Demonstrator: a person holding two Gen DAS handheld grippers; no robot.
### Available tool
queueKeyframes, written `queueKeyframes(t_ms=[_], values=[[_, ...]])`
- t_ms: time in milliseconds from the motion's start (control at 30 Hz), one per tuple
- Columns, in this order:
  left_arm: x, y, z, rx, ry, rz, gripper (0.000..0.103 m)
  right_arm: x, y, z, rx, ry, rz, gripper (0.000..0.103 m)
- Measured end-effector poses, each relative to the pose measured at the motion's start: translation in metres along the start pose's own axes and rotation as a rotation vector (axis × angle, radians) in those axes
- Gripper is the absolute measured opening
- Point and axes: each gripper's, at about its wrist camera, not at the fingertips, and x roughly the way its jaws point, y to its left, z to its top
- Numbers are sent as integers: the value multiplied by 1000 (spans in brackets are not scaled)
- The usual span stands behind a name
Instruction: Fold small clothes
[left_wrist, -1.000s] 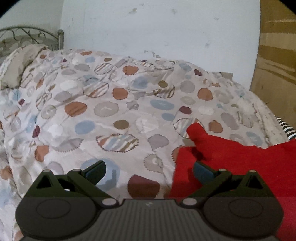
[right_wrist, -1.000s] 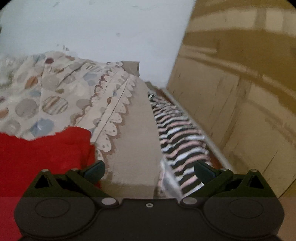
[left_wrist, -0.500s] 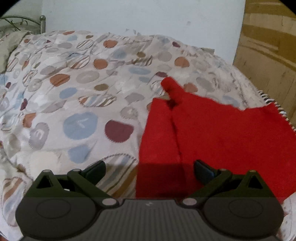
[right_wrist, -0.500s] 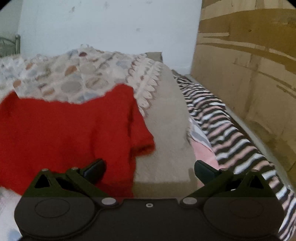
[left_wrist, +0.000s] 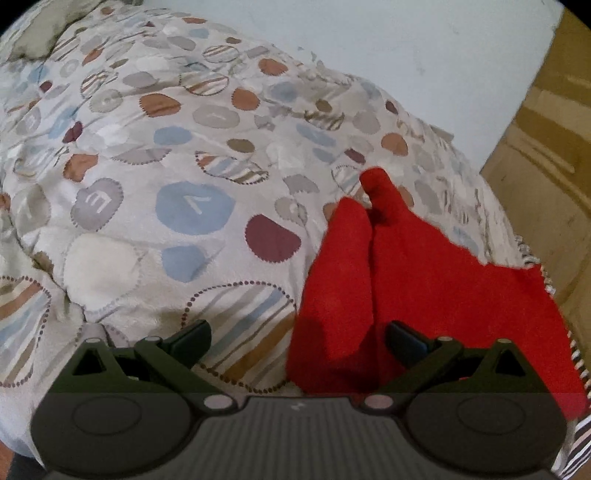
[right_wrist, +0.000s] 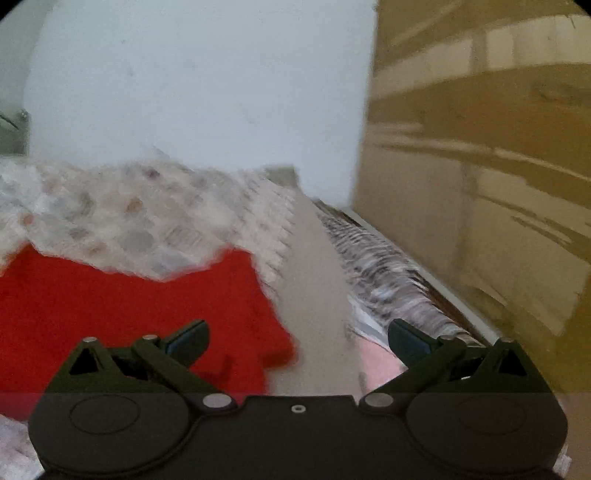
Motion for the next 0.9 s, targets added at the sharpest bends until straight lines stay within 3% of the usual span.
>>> queueKeyframes(t_ms=[167, 400, 500, 767, 900], values=[[-4, 10, 2, -86, -14, -45, 103, 14, 56, 8, -94, -17, 87, 102], [3, 13, 1, -105, 20, -49, 103, 46, 118, -4, -291, 38, 82, 102], [4, 13, 2, -108, 25, -58, 103, 42, 133, -30, -445, -3, 43, 102], [2, 12, 2, -106, 16, -78, 103, 24, 113, -67, -207, -61, -1, 102], [2, 9, 2, -94, 17, -84, 103, 21, 118, -75, -224, -122, -31, 102]])
